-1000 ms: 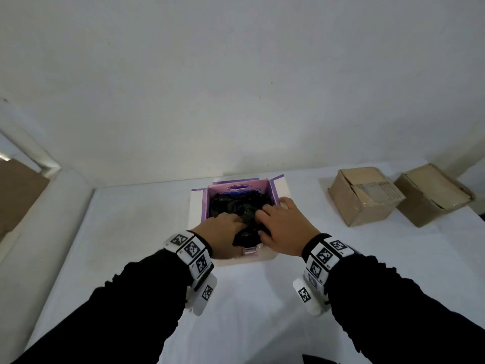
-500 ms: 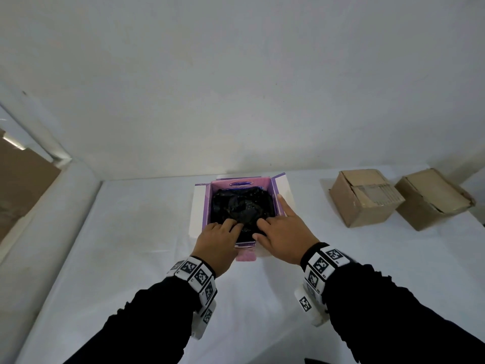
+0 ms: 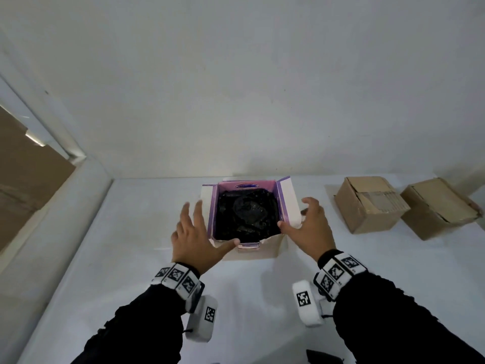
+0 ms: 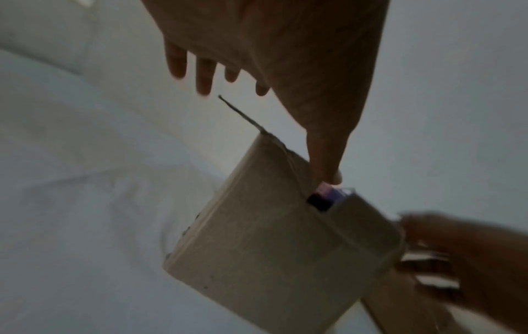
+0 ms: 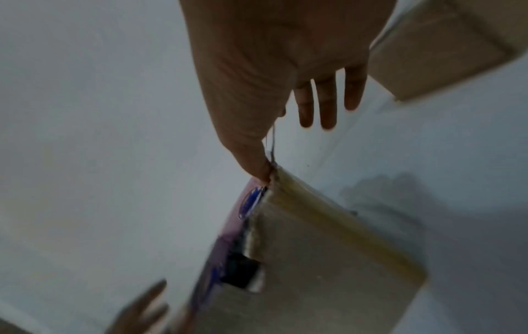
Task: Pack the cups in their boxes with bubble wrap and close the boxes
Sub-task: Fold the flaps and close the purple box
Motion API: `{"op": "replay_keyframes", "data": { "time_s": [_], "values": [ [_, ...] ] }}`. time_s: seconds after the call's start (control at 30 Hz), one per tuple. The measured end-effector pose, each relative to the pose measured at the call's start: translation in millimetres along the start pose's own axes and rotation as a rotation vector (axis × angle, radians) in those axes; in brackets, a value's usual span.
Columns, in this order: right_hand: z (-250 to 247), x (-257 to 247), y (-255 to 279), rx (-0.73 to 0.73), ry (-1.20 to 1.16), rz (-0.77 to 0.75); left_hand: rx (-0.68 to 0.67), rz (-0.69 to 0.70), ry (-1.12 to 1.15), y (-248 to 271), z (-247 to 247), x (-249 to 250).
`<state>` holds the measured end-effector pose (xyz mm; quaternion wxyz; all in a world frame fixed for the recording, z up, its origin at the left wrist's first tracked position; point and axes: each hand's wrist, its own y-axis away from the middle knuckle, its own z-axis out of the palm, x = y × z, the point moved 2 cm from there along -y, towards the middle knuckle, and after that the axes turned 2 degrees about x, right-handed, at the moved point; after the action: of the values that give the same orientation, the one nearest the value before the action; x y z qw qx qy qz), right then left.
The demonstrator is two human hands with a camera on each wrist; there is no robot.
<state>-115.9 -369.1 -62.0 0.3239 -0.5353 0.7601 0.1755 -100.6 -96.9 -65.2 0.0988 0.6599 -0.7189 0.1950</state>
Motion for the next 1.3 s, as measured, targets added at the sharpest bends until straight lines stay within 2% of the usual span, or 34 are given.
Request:
{"op": "replay_keyframes", "data": {
  "time_s": [0.03, 0.07, 0.17, 0.23, 0.37, 0.43, 0.53, 0.6, 0.63, 0.7, 0.73, 0.77, 0.83, 0.9, 1.03, 1.13, 1.3],
  "values": [
    [1.3, -2.1, -2.2, -0.037, -0.131, 0.051, -0.017, -0.003, 0.155, -2.1, -3.1, -1.6],
    [2.7, -7.1, -4.0, -0.050, -0.213, 0.031, -0.001, 0.031, 0.281, -4.5, -6.0, -1.6],
    [11.4, -24.0, -6.5, -0.056, -0.214, -0.144, 0.076, 0.232, 0.393, -9.7, -9.5, 9.6],
    [20.4, -28.9, -7.7, -0.097, -0.146, -0.220, 0.017, 0.333, 0.341, -10.6, -3.7, 20.3],
    [28.9, -25.7, -15.0, -0.086, 0.019, -0.355, -0.154, 0.404, 0.068, -7.1, 14.8, 25.5],
    [29.8, -22.4, -22.0, -0.082, 0.022, -0.385, -0.103, 0.459, 0.007, -8.1, 18.8, 22.8],
    [31.0, -17.7, -46.3, -0.115, -0.101, -0.241, -0.033, 0.549, 0.010, -20.2, 19.2, 18.8],
    [36.0, -17.0, -67.4, -0.225, -0.141, -0.121, -0.034, 0.509, -0.026, -32.7, 21.1, 11.2],
    [38.7, -17.4, -77.7, -0.290, -0.163, -0.065, -0.043, 0.437, -0.046, -39.0, 20.6, 7.0],
    [41.0, -20.8, -94.6, -0.433, -0.245, 0.036, -0.136, 0.261, -0.023, -48.5, 21.9, -2.1],
    [42.5, -21.9, -101.3, -0.515, -0.284, 0.073, -0.226, 0.199, 0.025, -52.3, 25.1, -7.0],
    [43.9, -23.7, -106.5, -0.595, -0.286, 0.086, -0.301, 0.168, 0.081, -54.3, 28.2, -10.6],
    [49.2, -25.3, -115.6, -0.690, -0.212, 0.047, -0.358, 0.180, 0.150, -54.6, 33.8, -14.8],
    [55.1, -24.9, -121.6, -0.648, -0.189, 0.011, -0.360, 0.189, 0.158, -53.4, 37.0, -16.5],
    [60.7, -28.9, -121.6, -0.442, -0.329, 0.001, -0.327, 0.185, 0.171, -51.3, 40.8, -15.4],
    [58.2, -33.0, -117.1, -0.368, -0.386, 0.001, -0.338, 0.173, 0.163, -52.0, 40.0, -14.0],
    [47.3, -25.7, -105.0, -0.250, -0.582, 0.097, -0.320, 0.153, 0.109, -50.6, 30.2, -6.5]
  ]
}}
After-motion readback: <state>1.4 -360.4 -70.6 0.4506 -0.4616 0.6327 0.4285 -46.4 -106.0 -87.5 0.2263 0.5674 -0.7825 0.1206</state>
